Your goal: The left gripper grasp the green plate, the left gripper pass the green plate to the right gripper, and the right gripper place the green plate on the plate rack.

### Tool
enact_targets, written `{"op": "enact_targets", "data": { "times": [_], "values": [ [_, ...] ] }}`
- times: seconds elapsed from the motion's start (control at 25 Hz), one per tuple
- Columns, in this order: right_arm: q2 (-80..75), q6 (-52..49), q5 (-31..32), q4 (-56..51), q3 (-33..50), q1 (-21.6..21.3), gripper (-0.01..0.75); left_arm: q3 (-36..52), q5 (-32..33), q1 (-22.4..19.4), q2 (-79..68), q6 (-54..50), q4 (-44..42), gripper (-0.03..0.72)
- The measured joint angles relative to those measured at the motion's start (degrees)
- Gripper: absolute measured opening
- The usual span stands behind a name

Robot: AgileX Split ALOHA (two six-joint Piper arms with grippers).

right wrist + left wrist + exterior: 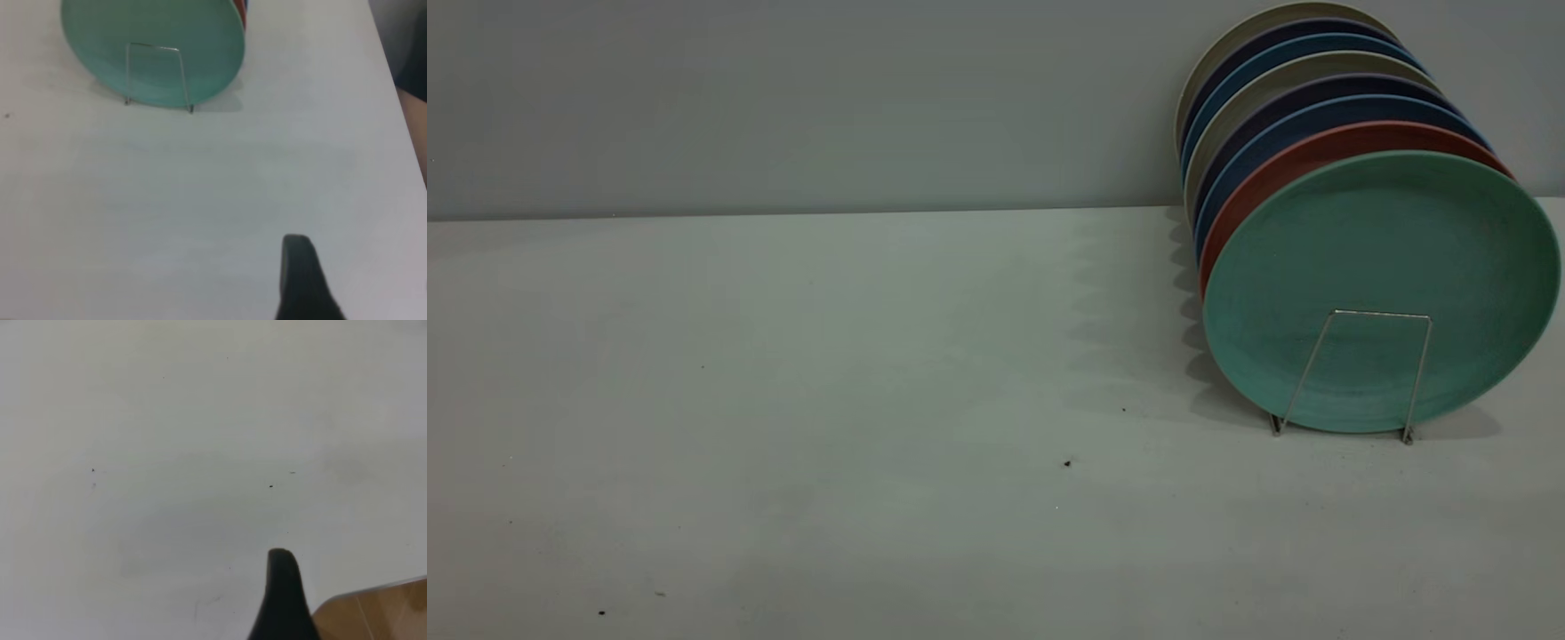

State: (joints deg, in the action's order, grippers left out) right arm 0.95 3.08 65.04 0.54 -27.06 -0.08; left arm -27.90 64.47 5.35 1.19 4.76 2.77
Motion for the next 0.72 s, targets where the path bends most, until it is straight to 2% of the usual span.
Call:
{"op": "enact_targets", "data": {
  "times": [0.72],
  "values": [
    [0.00,0.00,0.00,-0.54,0.00,0.10,0.453,0.00,0.25,0.00,0.07,0.00,0.00,0.584]
  ]
}}
